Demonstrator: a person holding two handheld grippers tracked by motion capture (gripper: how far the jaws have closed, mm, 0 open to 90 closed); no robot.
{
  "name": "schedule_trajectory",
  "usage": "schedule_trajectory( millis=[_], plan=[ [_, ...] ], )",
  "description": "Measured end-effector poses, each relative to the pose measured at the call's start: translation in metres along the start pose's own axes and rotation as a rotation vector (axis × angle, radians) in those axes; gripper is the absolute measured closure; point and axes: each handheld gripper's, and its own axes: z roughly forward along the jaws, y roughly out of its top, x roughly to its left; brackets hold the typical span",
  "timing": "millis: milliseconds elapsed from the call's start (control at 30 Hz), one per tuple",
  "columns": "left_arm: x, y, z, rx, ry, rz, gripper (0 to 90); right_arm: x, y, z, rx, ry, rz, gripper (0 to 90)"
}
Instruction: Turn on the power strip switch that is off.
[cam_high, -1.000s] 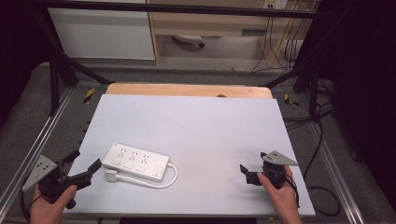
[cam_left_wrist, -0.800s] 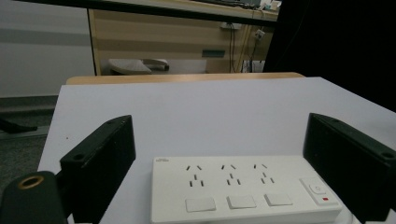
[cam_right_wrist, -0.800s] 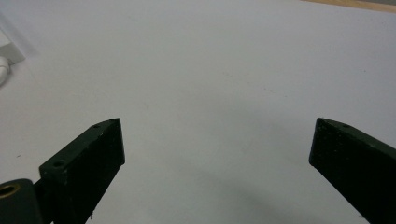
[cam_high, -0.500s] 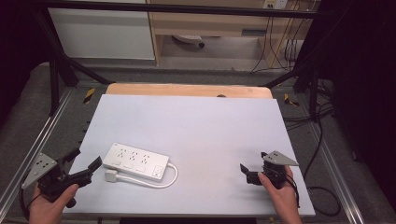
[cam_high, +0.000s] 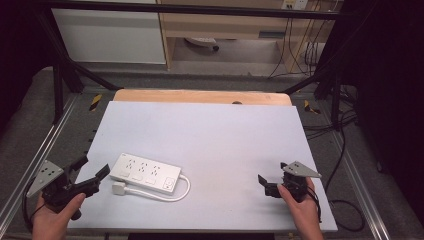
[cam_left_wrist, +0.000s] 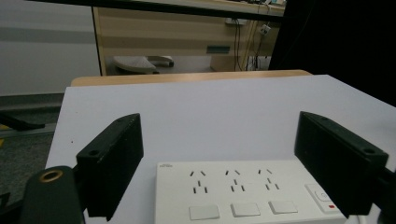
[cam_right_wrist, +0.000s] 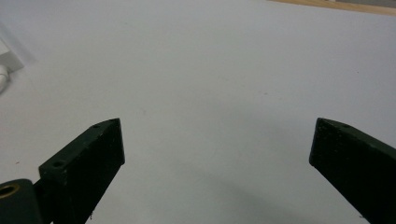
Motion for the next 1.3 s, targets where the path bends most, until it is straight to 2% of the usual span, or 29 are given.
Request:
schedule_trajectory(
  millis=[267,400,433,567,733,933,1300],
  plan=[
    [0.000,0.004,0.000,0.010,-0.011,0.013,22.9,0.000,0.000,-0.001,-0.002,0.000,-0.001,3.6],
    [-0.001,0.005,0.003,0.010,-0.021,0.026,28.4,0.000,0.000,0.000,-0.003,-0.001,-0.001,3.6],
    [-0.001,0.005,0.004,0.009,-0.025,0.026,33.3,-0.001,0.000,-0.001,-0.004,-0.001,-0.001,3.6],
    [-0.002,0.005,0.008,0.033,-0.048,0.042,39.2,0.000,0.000,-0.001,-0.004,-0.002,0.005,3.6],
    [-0.004,0.003,0.014,0.066,-0.070,0.059,43.1,-0.001,0.000,-0.001,-0.008,-0.004,0.002,3.6],
    [-0.005,0.002,0.022,0.093,-0.097,0.060,48.1,-0.001,0.000,-0.002,-0.008,-0.005,0.004,3.6],
    [-0.006,0.002,0.039,0.121,-0.116,0.063,54.1,-0.002,0.001,-0.003,-0.010,-0.005,0.004,3.6]
  ],
)
